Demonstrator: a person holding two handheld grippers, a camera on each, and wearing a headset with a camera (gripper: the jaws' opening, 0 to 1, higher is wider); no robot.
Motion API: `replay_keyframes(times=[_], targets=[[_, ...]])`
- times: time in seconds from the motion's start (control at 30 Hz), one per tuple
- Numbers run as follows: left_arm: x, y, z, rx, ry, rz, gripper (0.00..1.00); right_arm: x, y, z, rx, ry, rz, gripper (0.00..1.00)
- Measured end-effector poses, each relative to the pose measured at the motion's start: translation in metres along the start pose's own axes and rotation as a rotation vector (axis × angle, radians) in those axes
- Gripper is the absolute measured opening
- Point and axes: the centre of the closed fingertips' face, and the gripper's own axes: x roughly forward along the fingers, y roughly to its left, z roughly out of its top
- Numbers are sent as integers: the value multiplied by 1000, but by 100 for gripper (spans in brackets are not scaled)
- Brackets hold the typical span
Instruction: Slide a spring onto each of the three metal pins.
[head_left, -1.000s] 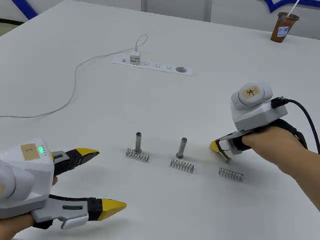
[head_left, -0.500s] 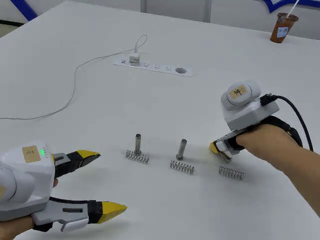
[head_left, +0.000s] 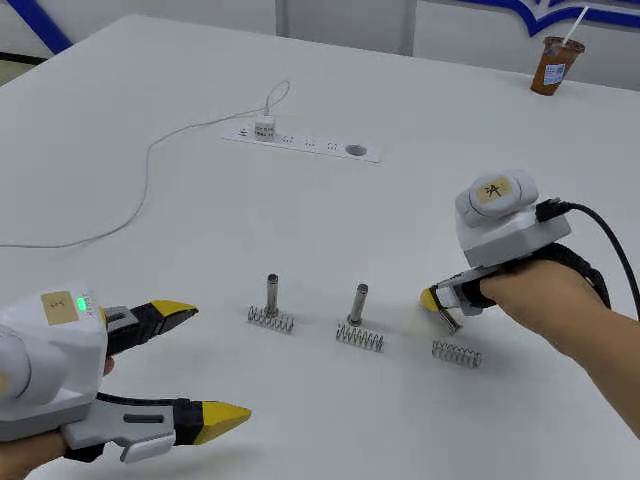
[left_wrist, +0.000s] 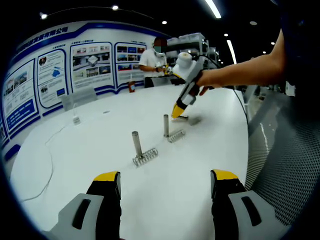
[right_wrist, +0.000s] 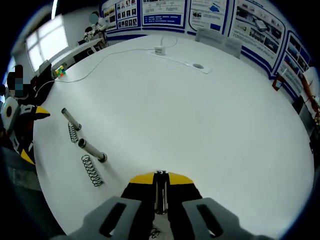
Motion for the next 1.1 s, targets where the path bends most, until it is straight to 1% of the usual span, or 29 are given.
replay_keyframes(times=[0.17,0.3,0.5,0.67,0.8,1.1], targets=[[0,0,4,8,-8,0,75,-11,-1,1,7,-30,-2,9],[1,1,7,13,-13,-1,75,-22,2,0,4,-53,-8,9],[3,-2,7,18,-12,-9,75,-30,1,-5,17,-72,-13,9],[2,-1,9,20,-14,-7,75,-37,0,-7,41,-107,-15,9],[2,-1,10,23,-17,-8,75,-38,0,-11,50,-112,-18,9],[2,-2,12,29,-18,-10,75,-45,5,-18,60,-113,-14,9]])
